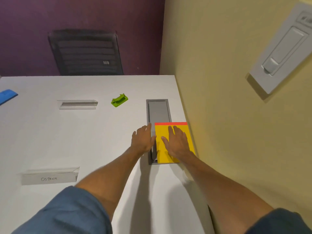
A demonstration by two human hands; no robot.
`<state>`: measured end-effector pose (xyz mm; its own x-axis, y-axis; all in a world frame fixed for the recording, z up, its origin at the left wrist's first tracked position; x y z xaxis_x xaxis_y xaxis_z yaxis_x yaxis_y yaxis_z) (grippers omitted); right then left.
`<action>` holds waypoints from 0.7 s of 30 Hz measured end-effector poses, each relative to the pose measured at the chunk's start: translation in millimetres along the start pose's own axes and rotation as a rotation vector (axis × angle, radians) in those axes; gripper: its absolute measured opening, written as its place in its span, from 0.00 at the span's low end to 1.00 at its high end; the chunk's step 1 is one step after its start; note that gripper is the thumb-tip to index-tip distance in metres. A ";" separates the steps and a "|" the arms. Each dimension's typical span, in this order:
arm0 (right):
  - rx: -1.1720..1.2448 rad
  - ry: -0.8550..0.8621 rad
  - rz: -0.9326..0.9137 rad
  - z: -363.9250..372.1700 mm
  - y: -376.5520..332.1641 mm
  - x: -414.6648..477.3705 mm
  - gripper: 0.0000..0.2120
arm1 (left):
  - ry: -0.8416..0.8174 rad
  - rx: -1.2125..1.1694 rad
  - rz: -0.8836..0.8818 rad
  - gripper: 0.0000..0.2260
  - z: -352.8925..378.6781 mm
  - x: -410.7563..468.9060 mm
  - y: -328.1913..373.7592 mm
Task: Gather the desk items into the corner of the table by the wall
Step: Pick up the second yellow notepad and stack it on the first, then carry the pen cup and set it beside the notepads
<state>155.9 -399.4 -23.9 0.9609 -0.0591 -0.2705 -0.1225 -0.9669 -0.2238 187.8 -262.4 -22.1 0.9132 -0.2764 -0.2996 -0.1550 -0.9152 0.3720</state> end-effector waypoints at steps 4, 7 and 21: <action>-0.014 0.047 -0.095 -20.7 -42.1 -17.0 0.31 | 0.062 0.225 -0.013 0.29 -32.3 -31.7 -21.3; -0.008 0.034 -0.155 -31.0 -75.5 -30.6 0.34 | 0.119 0.326 -0.046 0.30 -56.9 -63.7 -46.5; 0.016 0.076 -0.399 -19.4 -269.8 -133.3 0.38 | 0.252 0.370 -0.252 0.33 -138.7 -241.4 -196.2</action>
<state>65.8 -135.5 90.7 0.9495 0.3009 -0.0893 0.2602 -0.9137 -0.3120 50.1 24.6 99.1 0.9948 0.0039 -0.1013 0.0004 -0.9994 -0.0345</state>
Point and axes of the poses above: each hand's wrist, its own x-axis towards the middle knuckle, its own z-axis out of the palm, y = z × x, the point moved 9 cm from there along x, towards the middle knuckle, and after that the axes turned 6 degrees about -y, right-handed, at the moved point
